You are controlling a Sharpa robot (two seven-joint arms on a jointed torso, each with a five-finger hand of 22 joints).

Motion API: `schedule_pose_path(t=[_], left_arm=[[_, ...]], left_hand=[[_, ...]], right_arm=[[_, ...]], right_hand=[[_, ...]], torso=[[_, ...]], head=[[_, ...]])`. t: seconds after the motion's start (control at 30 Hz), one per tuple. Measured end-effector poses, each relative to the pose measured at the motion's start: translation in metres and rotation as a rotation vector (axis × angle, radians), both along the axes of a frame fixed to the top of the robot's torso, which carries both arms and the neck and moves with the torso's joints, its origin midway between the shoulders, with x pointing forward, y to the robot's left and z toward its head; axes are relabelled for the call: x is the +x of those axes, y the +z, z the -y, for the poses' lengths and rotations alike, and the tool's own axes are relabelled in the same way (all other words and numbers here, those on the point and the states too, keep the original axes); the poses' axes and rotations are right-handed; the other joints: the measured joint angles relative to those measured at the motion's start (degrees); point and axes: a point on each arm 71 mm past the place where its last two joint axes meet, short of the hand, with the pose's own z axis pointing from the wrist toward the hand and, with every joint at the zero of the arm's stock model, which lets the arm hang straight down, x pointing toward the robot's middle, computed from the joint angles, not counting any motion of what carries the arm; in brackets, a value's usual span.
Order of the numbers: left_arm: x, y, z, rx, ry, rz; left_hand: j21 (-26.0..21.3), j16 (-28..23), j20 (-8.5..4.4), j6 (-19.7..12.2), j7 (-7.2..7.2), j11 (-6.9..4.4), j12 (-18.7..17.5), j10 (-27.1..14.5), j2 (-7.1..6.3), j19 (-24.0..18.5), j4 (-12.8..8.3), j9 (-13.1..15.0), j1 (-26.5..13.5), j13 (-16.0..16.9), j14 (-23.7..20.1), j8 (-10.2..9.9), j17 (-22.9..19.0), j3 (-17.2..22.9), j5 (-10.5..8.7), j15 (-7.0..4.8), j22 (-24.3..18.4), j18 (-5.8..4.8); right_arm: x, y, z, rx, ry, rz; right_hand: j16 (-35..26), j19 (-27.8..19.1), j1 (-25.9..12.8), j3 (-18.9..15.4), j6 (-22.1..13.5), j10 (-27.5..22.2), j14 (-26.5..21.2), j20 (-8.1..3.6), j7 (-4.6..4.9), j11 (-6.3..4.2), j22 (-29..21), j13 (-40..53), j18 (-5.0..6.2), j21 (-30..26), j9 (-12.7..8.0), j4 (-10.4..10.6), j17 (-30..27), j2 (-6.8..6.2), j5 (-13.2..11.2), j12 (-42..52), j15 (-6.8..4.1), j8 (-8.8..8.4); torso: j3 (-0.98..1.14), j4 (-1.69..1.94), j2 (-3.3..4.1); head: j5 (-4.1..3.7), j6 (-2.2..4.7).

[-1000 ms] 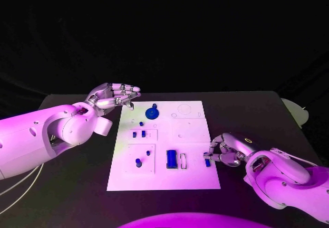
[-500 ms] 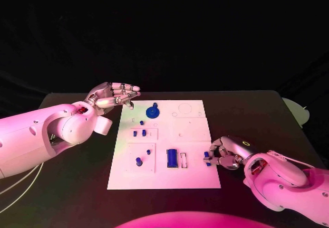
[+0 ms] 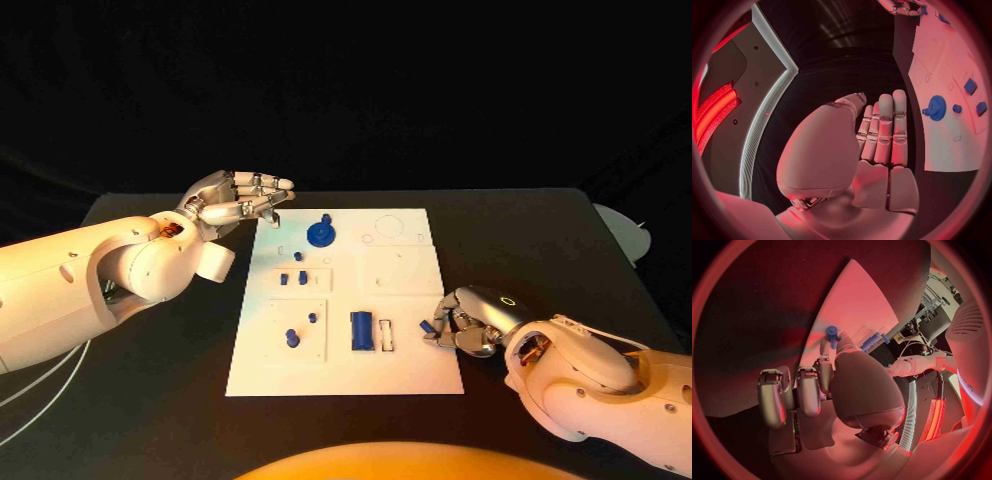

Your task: Assemble the parts on the task board

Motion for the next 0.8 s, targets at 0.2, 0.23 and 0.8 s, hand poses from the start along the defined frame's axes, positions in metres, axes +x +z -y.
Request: schedule_pose_path(t=[0.2,0.23,0.8], left_arm=[[0.0,0.0,0.0,0.0,0.0,0.0],[0.0,0.0,0.0,0.0,0.0,0.0],[0.0,0.0,-0.001,0.0,0.0,-0.001]], left_hand=[[0.0,0.0,0.0,0.0,0.0,0.0,0.0,0.0,0.0,0.0,0.0,0.0,0.0,0.0,0.0,0.0,0.0,0.0,0.0,0.0,0.0,0.0],[0.0,0.0,0.0,0.0,0.0,0.0,0.0,0.0,0.0,0.0,0.0,0.0,0.0,0.0,0.0,0.0,0.0,0.0,0.0,0.0,0.0,0.0],[0.0,0.0,0.0,0.0,0.0,0.0,0.0,0.0,0.0,0.0,0.0,0.0,0.0,0.0,0.0,0.0,-0.1,0.0,0.0,0.0,0.0,-0.01]], right_arm=[[0.0,0.0,-0.007,-0.003,0.021,0.016],[0.0,0.0,-0.007,-0.004,0.024,0.019],[-0.009,0.004,-0.017,0.024,0.026,0.014]], right_hand=[[0.0,0.1,4.8,6.0,0.5,-0.3,0.0,-0.12,-0.12,-0.35,0.0,1.3,0.0,0.0,0.0,-1.9,0.0,-2.76,-1.7,-0.9,-0.04,-1.08],[0.0,0.2,5.3,7.1,0.5,-0.2,-0.1,-0.21,-0.13,-0.43,0.0,1.2,0.0,0.0,0.0,-1.8,0.0,-3.2,-1.7,-1.0,-0.05,-1.2],[0.0,0.2,1.0,29.1,-0.4,0.7,-0.2,-0.21,0.32,-0.86,0.0,-9.1,0.0,0.0,0.3,6.4,0.0,-7.93,0.5,-1.2,-0.25,0.12]], torso=[[0.03,0.04,-0.02],[0.03,0.05,-0.02],[0.08,-0.01,-0.08]], head=[[0.16,-0.12],[0.21,-0.14],[0.47,-0.14]])
